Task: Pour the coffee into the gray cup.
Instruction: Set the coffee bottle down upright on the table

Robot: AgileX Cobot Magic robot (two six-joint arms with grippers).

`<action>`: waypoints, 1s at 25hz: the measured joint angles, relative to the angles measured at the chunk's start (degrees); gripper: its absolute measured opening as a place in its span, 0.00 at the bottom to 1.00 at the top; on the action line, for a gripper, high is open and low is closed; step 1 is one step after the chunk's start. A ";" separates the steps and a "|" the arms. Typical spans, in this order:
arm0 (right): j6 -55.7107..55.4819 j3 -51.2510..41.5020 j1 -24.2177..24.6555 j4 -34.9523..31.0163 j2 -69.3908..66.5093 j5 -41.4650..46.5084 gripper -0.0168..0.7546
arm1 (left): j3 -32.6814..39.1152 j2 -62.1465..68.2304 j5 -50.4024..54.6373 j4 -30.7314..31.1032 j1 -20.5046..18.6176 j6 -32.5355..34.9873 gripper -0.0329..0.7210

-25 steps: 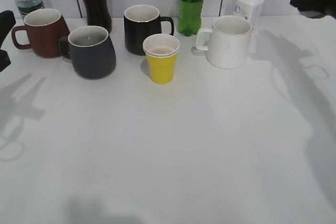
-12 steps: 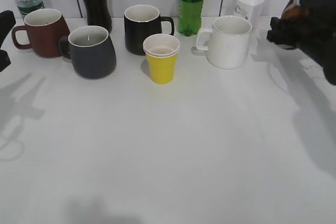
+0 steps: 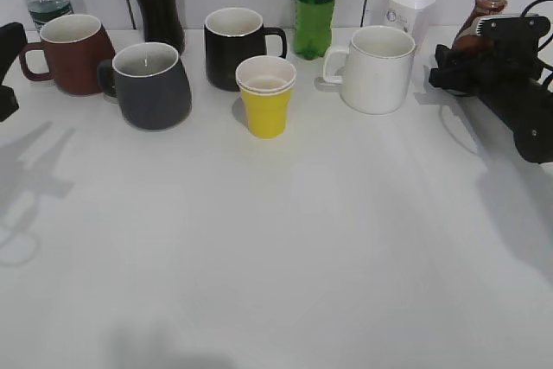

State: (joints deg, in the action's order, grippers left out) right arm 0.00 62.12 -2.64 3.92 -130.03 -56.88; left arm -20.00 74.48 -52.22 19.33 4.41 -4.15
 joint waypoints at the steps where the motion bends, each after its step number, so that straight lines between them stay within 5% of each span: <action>1: 0.00 0.00 0.00 0.00 0.00 -0.06 0.74 | 0.00 0.00 0.00 0.00 0.00 0.00 0.43; 7: 0.00 0.05 0.00 0.00 0.00 -0.12 0.87 | 0.00 0.00 0.00 0.00 0.00 0.00 0.43; 25: -0.70 -15.81 0.00 -2.37 5.71 -3.58 0.86 | 0.00 0.00 0.52 0.04 0.00 0.00 0.43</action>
State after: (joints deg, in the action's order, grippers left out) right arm -0.70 46.31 -2.64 1.55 -124.32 -60.46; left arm -20.00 74.48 -51.70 19.37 4.41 -4.15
